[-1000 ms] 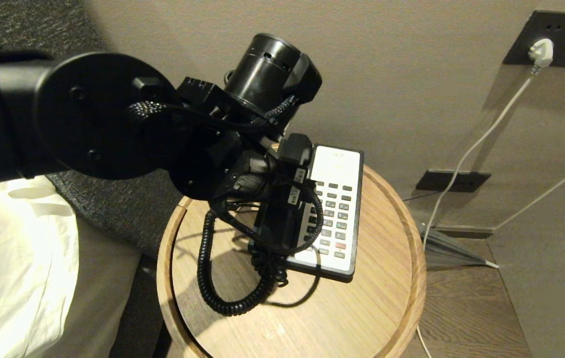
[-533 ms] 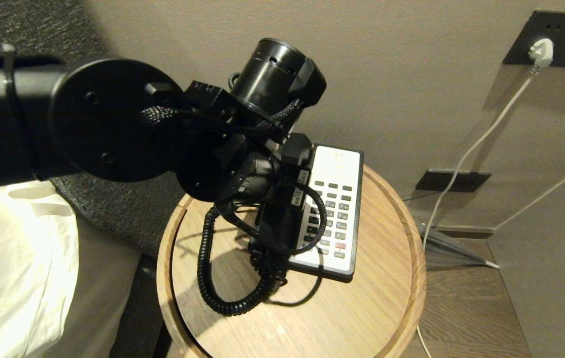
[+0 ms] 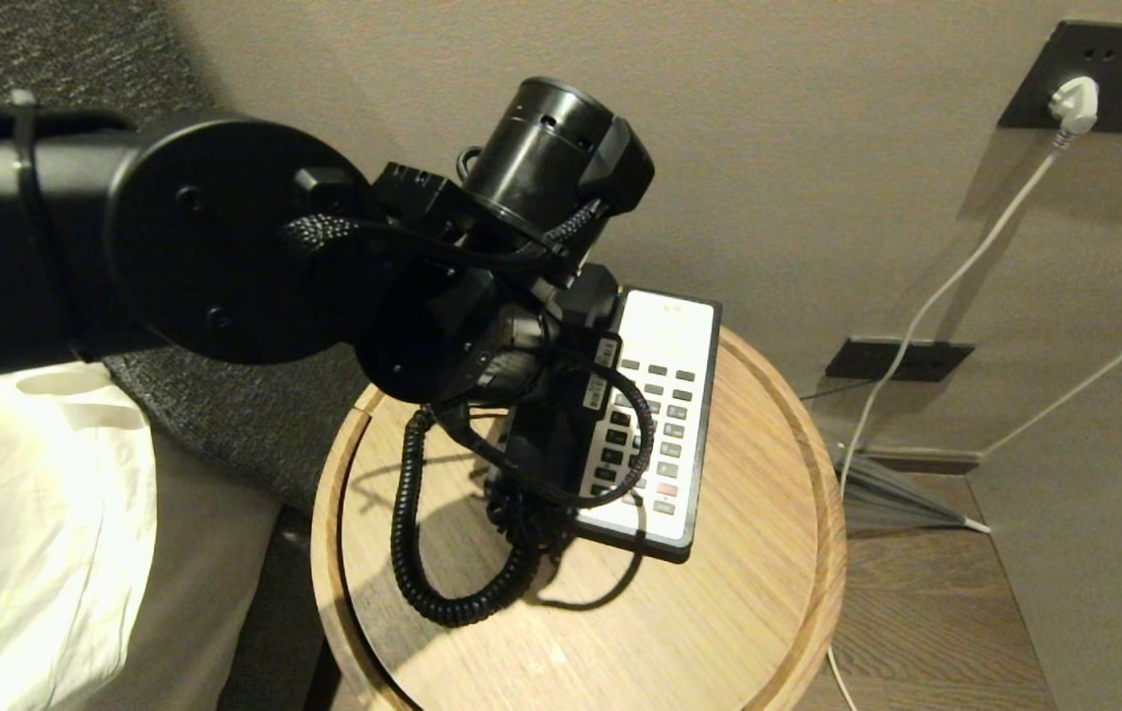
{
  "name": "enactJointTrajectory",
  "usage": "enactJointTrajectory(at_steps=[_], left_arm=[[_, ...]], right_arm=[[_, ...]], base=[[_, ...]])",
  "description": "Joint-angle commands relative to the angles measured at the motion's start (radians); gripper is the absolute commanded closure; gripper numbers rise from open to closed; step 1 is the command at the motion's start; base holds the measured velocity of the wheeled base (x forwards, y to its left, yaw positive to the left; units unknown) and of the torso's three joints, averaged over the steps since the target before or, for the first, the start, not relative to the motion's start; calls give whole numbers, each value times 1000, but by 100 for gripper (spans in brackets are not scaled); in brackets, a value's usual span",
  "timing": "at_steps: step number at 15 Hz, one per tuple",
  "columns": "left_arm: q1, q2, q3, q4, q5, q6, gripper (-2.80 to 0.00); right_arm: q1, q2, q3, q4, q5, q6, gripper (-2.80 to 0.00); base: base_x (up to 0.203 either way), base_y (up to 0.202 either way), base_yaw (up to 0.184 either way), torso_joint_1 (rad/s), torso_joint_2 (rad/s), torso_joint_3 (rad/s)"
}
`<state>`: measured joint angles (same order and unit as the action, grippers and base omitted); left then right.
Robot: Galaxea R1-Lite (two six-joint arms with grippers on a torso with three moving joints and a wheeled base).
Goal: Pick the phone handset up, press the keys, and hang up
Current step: Pick up the desk phone handset, then dial the number
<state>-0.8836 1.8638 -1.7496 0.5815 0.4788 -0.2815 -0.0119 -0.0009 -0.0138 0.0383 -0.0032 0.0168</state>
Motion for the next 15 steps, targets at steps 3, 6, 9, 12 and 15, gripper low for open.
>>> enactJointTrajectory(at_steps=[3, 6, 9, 12, 15], left_arm=[[-1, -25, -14, 11, 6, -2, 0], [-2, -51, -28, 11, 9, -2, 0], [-16, -86, -40, 4, 6, -5, 0], [-26, -169, -30, 10, -2, -9, 0], [-34, -285, -14, 37, -22, -56, 0]], right_arm=[[0, -1, 0, 0, 0, 0, 0], [0, 0, 0, 0, 0, 0, 0], [0, -1, 0, 0, 0, 0, 0], [0, 0, 0, 0, 0, 0, 0], [0, -1, 0, -1, 0, 0, 0]], base=[[0, 0, 0, 0, 0, 0], [0, 0, 0, 0, 0, 0], [0, 0, 0, 0, 0, 0], [0, 0, 0, 0, 0, 0], [0, 0, 0, 0, 0, 0]])
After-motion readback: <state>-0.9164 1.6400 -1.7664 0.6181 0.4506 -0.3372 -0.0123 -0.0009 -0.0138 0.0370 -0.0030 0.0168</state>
